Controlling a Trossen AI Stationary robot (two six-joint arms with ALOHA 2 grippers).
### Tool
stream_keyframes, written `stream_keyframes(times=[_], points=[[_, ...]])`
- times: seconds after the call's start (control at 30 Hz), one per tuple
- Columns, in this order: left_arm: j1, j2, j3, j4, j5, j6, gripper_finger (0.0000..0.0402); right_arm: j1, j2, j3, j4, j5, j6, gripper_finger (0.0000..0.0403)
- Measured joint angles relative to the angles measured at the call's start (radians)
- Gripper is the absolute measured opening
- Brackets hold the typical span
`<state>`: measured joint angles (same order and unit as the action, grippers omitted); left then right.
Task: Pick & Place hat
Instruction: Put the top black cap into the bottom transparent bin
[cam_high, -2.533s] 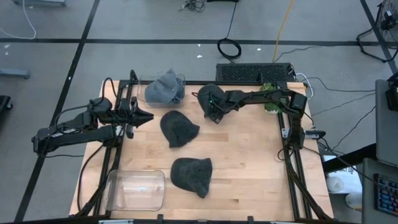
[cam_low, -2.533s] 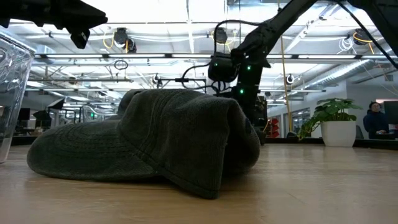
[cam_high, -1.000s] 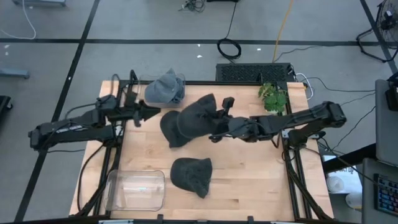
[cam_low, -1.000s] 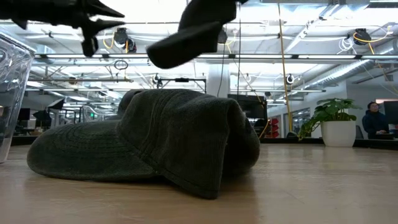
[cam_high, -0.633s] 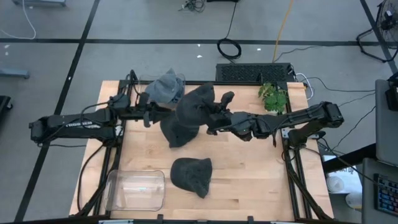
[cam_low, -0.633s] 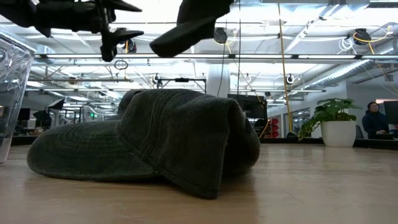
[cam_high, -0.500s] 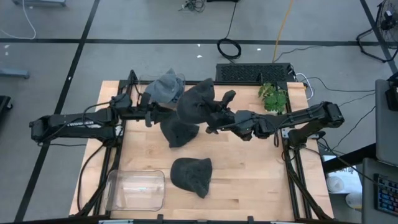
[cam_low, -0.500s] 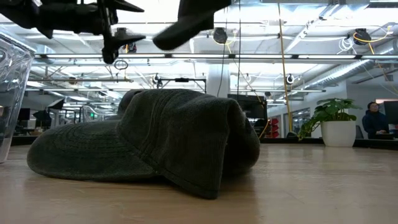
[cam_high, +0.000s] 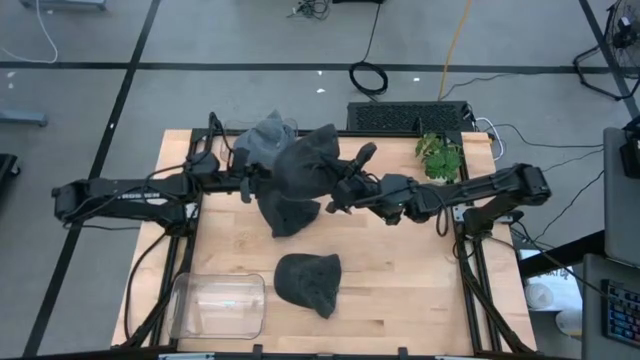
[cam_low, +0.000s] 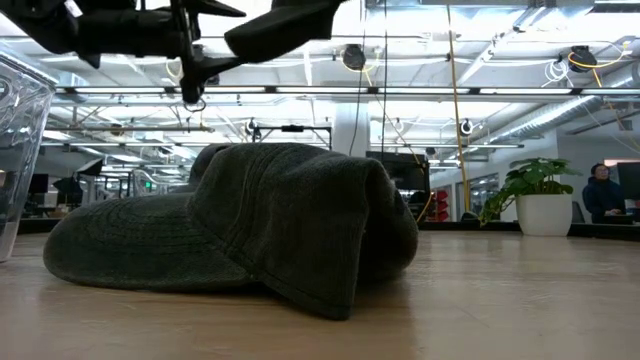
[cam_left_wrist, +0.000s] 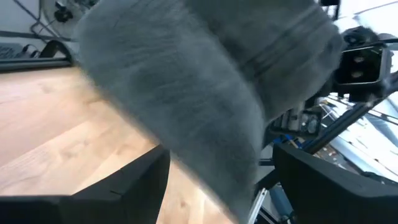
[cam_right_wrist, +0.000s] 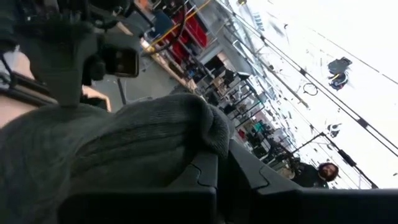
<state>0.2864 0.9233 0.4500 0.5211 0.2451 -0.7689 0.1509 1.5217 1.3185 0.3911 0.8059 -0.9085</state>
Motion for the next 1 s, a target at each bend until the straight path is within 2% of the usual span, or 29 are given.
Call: stream_keyframes(times=[0.2,0.3,0.4,0.53,0.57,0.6,0.77,0.83,0.9,1.0], points=[[-0.019,0.022,0.000,0.037,0.008,0.001,0.0294,-0.014,0.013,0.001,0.017,0.003,0.004,0.0000],[-0.020,0.020,0.000,0.039,0.064,0.002,0.0265,-0.014,0.015,-0.001,0.011,0.001,0.006,0.0000],[-0.020,0.018,0.000,0.058,0.102,-0.008,0.0194,-0.014,0.011,0.000,0.021,0.001,0.008,0.0000],[-0.020,0.017,0.000,0.060,0.154,-0.011,0.0056,-0.014,0.013,0.000,0.014,0.002,0.015,0.0000],[-0.018,0.013,0.000,0.062,0.176,-0.004,0.0029,-0.014,0.013,0.000,0.014,0.002,0.028,0.0002],[-0.015,0.006,0.000,0.065,0.195,0.000,0.0019,-0.014,0.013,0.000,0.015,0.002,0.044,0.0005],[-0.010,-0.062,0.000,0.027,0.239,-0.003,0.0011,-0.013,0.012,0.000,-0.038,0.011,0.121,0.0030],[-0.010,-0.110,0.003,-0.018,0.255,-0.020,0.0010,-0.008,0.012,0.000,-0.054,0.058,0.142,0.0040],[-0.013,-0.167,0.030,-0.144,0.261,-0.026,0.0010,0.003,0.012,0.000,-0.081,0.121,0.148,0.0050],[-0.037,-0.256,0.093,-0.416,0.244,0.007,0.0009,0.031,0.014,0.000,-0.111,0.212,0.148,0.0066]])
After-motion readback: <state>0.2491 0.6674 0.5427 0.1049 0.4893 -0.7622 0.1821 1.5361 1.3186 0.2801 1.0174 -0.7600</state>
